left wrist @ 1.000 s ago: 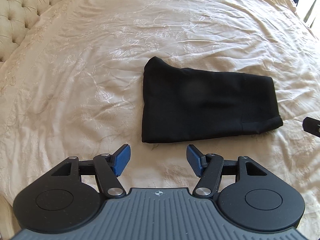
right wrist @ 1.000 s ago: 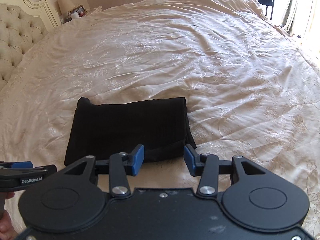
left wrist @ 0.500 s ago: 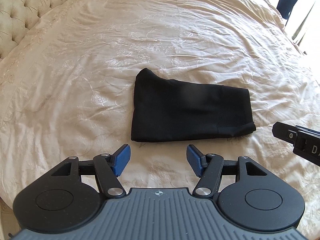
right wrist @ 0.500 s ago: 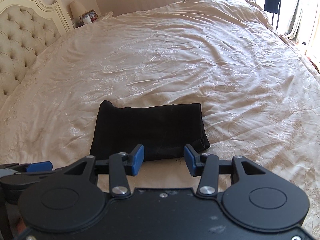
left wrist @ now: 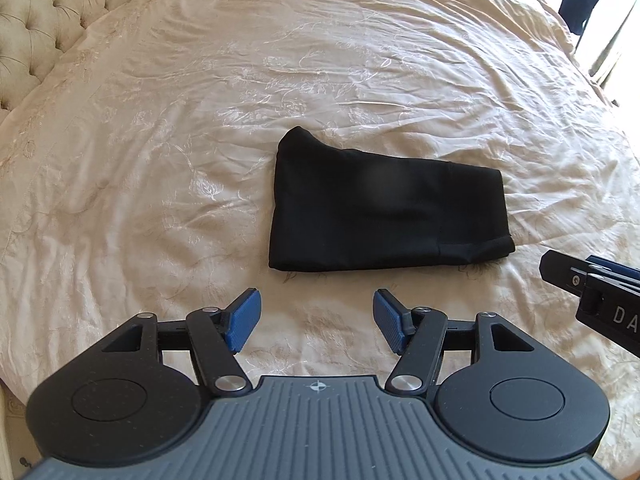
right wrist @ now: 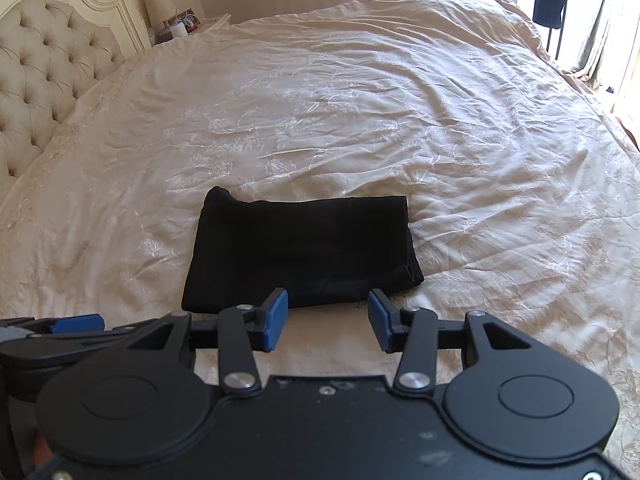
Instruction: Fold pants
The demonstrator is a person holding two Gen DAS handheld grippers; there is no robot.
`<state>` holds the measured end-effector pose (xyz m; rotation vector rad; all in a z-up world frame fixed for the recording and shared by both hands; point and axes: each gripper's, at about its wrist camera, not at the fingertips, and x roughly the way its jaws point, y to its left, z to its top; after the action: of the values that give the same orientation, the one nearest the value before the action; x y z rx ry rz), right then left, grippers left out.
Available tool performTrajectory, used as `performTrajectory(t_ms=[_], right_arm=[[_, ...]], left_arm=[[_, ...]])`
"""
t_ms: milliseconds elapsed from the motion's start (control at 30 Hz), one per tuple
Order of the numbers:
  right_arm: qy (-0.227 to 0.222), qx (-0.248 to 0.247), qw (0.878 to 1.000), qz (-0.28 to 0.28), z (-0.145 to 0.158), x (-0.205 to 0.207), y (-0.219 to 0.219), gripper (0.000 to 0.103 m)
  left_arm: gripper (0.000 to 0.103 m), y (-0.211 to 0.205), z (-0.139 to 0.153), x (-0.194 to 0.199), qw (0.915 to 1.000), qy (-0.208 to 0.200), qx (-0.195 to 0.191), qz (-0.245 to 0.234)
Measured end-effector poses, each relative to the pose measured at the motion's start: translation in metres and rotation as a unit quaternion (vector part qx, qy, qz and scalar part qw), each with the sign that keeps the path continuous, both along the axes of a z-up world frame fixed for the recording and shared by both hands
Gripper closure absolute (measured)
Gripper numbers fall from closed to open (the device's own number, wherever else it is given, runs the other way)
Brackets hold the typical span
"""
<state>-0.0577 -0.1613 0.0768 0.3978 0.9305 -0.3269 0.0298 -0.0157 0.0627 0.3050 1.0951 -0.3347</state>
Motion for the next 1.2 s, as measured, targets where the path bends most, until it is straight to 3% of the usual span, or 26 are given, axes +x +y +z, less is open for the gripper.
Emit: performTrajectory(t_ms=[733,967,1200], right_arm=[[0.013,0.010,1.000,0.001,-0.008,0.001,-0.003,0.055],[0.028,-0.018,0.999,-0.002,-0.011,0.002,-0.003,0.055],[0.035,-0.016,0.999,-0.005,-0.015,0.001,-0.007,0.055]], left_arm=[[0.042,-0.007,-0.006,-0.005,0.9995,-0.001,0.027,-0.017],[0.042,-0.011,-0.010,-0.007,0.9988,-0.002,0.039,-0.028],[0.042,-0.014,-0.011,-0.008,0.9984,-0.004,0.046,-0.034]])
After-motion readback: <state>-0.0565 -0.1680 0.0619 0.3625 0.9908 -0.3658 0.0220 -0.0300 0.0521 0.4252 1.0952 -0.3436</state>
